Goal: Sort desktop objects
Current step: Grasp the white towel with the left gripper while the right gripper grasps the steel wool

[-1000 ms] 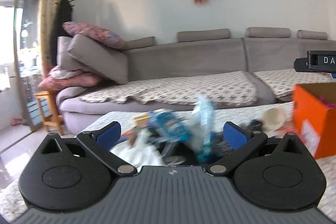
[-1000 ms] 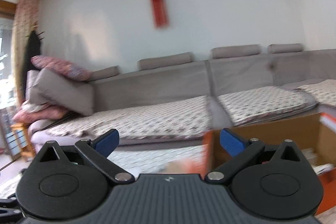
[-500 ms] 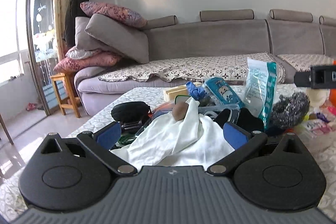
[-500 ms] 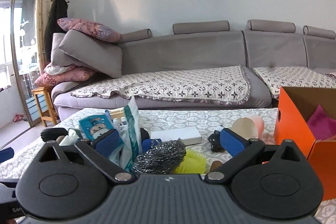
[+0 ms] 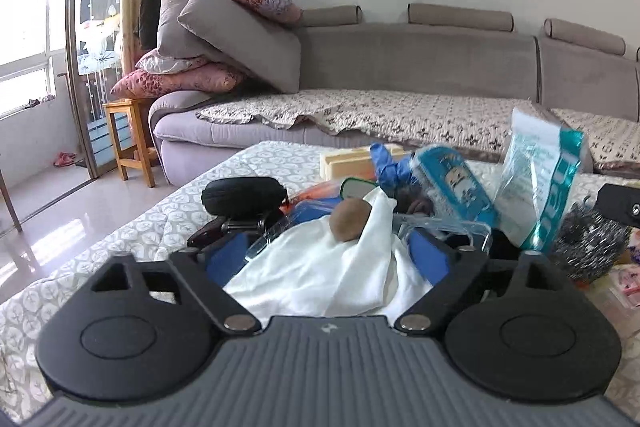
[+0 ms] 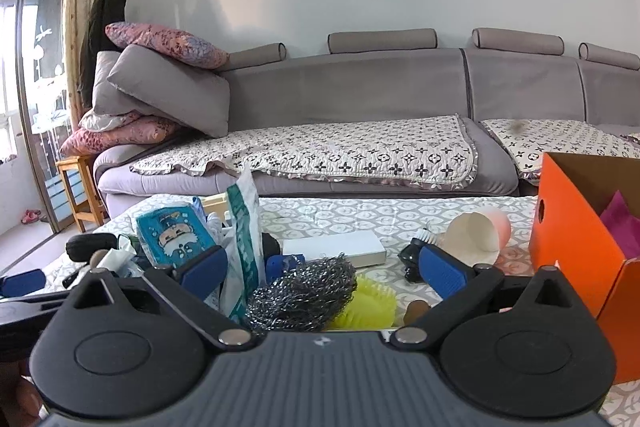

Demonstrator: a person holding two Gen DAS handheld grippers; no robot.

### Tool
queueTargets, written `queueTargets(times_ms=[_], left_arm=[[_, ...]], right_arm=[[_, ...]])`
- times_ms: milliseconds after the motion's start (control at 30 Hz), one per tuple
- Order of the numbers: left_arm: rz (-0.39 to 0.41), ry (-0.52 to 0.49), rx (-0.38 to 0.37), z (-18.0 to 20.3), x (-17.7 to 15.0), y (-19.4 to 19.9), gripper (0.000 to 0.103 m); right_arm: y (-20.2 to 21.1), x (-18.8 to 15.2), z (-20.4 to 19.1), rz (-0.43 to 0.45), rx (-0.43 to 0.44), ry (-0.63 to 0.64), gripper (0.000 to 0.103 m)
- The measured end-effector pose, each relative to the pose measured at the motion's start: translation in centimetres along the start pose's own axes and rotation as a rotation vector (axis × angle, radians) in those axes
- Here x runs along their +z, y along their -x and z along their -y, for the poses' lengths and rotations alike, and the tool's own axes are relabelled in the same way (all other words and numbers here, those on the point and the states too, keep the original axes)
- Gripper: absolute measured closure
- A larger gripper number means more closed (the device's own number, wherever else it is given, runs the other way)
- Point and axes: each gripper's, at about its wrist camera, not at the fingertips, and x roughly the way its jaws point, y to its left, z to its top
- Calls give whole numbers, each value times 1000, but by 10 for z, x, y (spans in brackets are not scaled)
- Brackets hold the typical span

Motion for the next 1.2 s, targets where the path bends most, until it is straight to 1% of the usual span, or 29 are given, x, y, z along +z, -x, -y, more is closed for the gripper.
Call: queueTargets(times_ms=[100,133,167,200,233,267,333,367,400,467,500,600,700,767,800,867,933,1033,1133,1200], left_arm=[[-35,24,-17,-5,-2,0,19],[-46,22,-20,-6,-2,-1,25],[-65,22,-30,-7,-4,-1,35],[-82,36,-43,-9,-5,0,38],[-85,43,-46,-10,-5,3,44],[-80,32,-49,-9,-5,6,53],[-76,23,-50,-8,-5,11,66],[-75,17,-55,-9,-5,13,74],[-71,9,-56,-8,-6,17,77],[-67,3,-61,-7,-6,24,88],[-53,-6,-54,-6,-6,29,90],[-37,12,-62,-9,-1,45,93],[40,-1,-81,-11,3,70,94],[65,17,-122,-15,7,81,94],[67,41,-138,-18,10,84,94],[30,119,-189,-29,17,83,94],[-11,156,-208,-36,19,70,94],[-44,86,-182,-27,11,57,94],[-49,51,-147,-20,1,59,92],[-61,43,-154,-20,1,58,90]], right_arm=[[-4,1,-1,-16,4,15,3],[-6,0,-1,-26,5,19,3],[-9,0,-2,-41,4,23,5],[-12,-1,-2,-56,5,21,7],[-15,-2,-1,-74,14,12,8],[-19,-2,0,-91,24,1,16],[-23,-2,0,-118,31,6,41],[-23,-2,-1,-116,28,13,60],[-22,-1,-2,-109,22,16,68],[-17,2,-2,-107,33,18,75],[-15,4,-3,-101,39,23,79],[-6,6,-6,-80,49,36,80],[1,11,-7,-51,52,46,81],[3,15,-3,-37,52,36,81],[3,16,-2,-33,48,30,81],[1,16,2,-38,40,15,81],[0,14,4,-48,35,9,81],[0,12,4,-51,36,16,81],[-1,12,3,-52,38,14,81],[-1,12,1,-53,42,13,81]])
